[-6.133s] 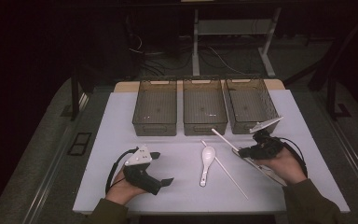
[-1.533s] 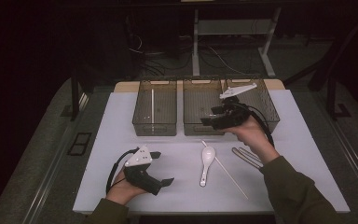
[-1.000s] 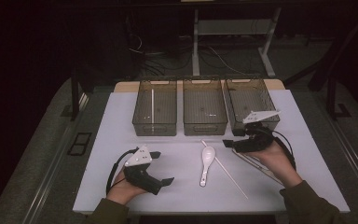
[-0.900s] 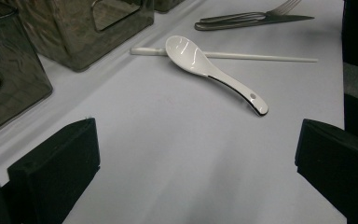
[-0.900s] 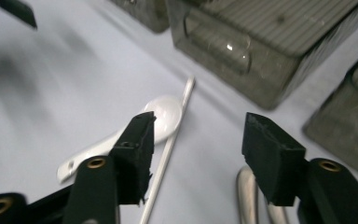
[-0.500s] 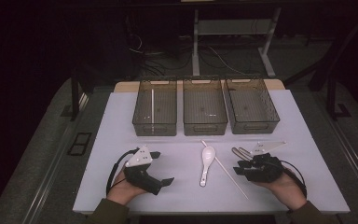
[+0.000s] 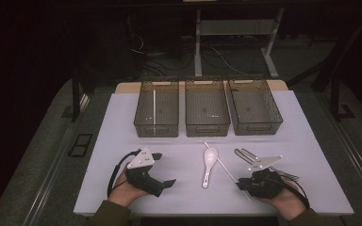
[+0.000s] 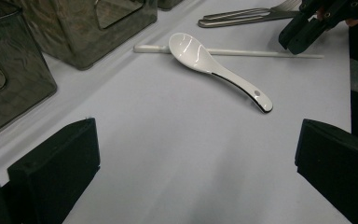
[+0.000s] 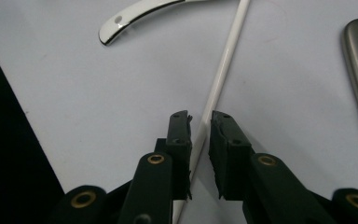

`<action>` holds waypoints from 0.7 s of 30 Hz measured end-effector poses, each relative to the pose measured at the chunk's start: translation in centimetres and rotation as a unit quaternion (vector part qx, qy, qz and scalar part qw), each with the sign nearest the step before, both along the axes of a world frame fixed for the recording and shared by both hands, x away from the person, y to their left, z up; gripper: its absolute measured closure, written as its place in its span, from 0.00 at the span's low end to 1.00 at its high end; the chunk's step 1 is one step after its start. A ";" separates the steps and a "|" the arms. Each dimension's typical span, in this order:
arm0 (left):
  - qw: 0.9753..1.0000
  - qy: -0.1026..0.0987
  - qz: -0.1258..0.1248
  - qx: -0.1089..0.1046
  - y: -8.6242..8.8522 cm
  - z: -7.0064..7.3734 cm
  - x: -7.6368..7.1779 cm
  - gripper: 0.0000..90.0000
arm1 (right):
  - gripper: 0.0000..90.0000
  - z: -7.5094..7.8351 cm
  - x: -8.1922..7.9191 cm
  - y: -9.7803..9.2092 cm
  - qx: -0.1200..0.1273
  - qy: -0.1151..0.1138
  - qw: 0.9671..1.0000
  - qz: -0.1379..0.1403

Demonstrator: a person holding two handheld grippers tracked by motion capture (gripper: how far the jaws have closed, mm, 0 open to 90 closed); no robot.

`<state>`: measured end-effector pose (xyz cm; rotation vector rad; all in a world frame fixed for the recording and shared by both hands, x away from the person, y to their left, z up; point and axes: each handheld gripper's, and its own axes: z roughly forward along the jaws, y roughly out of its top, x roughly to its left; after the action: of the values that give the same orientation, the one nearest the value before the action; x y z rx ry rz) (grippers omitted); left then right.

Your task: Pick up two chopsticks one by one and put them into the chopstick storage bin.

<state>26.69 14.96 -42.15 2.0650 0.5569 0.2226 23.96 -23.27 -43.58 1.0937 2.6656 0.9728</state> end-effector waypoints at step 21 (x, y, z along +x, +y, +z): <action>1.000 -0.002 -0.001 -0.002 0.0 0.0 0.0 0.00 | 0.94 -0.1 1.8 -2.4 -0.053 -0.024 0.998 -0.024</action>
<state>26.69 14.97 -42.12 2.0618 0.5530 0.2237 25.73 -25.70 -43.66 1.0940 2.6066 0.8277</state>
